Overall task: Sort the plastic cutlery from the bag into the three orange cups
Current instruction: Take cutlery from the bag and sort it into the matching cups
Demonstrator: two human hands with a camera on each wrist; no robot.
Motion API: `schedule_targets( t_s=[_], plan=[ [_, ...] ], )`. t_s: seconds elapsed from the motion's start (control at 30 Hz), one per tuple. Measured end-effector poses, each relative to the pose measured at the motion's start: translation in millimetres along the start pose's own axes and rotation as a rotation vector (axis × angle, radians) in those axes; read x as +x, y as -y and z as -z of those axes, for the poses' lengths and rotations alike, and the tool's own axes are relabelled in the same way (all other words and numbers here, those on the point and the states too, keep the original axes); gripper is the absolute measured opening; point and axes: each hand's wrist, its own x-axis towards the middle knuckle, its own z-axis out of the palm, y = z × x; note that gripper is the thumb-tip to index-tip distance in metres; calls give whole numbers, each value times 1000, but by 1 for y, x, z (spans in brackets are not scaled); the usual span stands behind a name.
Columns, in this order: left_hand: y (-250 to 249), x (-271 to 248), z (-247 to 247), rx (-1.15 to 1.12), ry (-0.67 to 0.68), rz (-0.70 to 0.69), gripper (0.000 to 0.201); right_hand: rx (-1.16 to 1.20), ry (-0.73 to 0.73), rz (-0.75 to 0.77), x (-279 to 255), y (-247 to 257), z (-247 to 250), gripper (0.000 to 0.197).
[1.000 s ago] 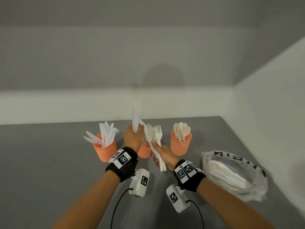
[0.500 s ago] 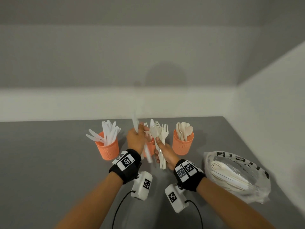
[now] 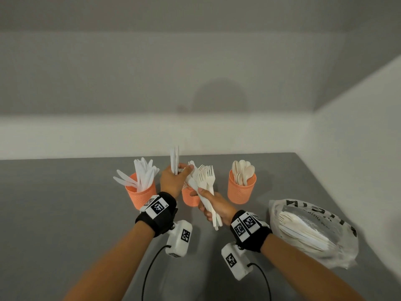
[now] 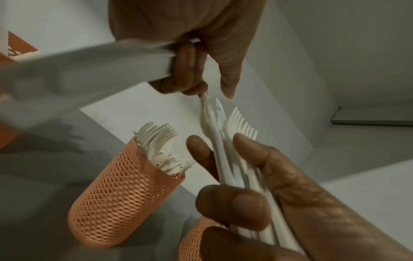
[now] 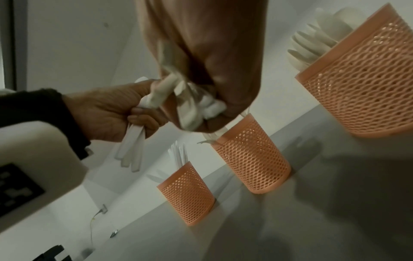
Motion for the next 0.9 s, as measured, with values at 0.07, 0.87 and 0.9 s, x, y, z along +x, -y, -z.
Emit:
schedule_targets(
  t_s=[0.07,0.87,0.9],
  plan=[
    [2,3,-1,11,-4,-10,27,-9,9,-6,0,0,1,30],
    [19,-15,-19,-96,-19,62,26,103,-98,33,14,2,0,28],
    [18,-14,-18,-109,-39,79,25,91,-95,33,14,2,-1,28]
  ],
)
